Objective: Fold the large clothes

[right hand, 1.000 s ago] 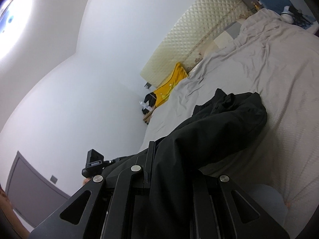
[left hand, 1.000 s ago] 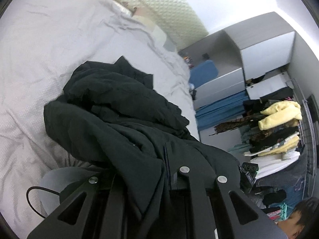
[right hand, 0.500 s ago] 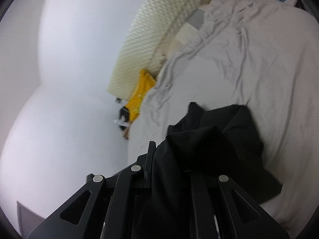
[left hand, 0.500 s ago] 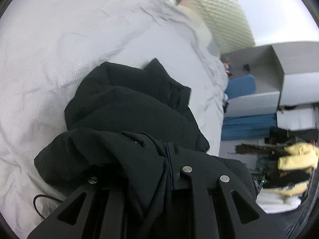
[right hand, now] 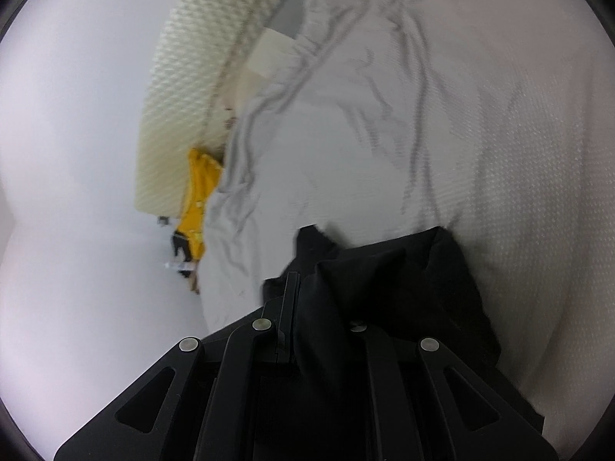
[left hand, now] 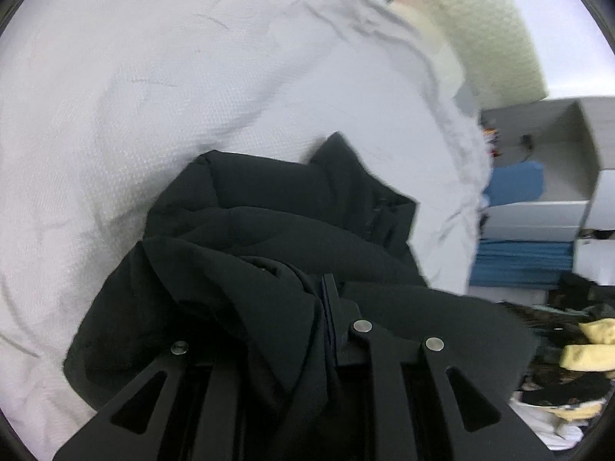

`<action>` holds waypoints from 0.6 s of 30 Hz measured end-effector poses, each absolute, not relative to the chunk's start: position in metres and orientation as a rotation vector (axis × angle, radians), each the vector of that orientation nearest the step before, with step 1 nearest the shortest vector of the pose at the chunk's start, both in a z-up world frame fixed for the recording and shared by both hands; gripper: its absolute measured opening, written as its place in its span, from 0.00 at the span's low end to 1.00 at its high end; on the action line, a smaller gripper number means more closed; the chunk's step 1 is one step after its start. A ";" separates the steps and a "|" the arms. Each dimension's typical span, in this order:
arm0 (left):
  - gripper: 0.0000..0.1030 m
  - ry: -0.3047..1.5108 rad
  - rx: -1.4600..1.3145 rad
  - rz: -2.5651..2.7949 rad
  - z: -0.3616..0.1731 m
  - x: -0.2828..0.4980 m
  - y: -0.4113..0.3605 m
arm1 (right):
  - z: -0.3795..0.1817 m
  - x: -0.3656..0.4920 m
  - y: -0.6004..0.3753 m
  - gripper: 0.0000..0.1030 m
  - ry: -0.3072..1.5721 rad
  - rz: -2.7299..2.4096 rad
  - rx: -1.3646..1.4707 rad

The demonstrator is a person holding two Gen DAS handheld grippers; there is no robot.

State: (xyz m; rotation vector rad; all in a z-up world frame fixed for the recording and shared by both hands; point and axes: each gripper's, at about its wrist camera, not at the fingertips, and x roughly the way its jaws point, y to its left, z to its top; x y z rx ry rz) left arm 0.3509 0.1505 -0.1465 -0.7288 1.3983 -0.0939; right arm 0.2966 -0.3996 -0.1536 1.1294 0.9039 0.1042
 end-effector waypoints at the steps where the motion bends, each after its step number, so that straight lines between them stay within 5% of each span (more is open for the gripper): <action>1: 0.16 1.402 -0.708 -0.083 -0.145 0.354 0.146 | -0.157 0.299 -0.400 0.06 0.914 0.096 1.136; 15: 0.17 1.464 -0.662 -0.044 -0.193 0.414 0.125 | -0.227 0.345 -0.410 0.05 1.000 0.058 1.178; 18: 0.17 1.475 -0.658 -0.057 -0.190 0.413 0.125 | -0.237 0.343 -0.414 0.11 0.992 0.110 1.254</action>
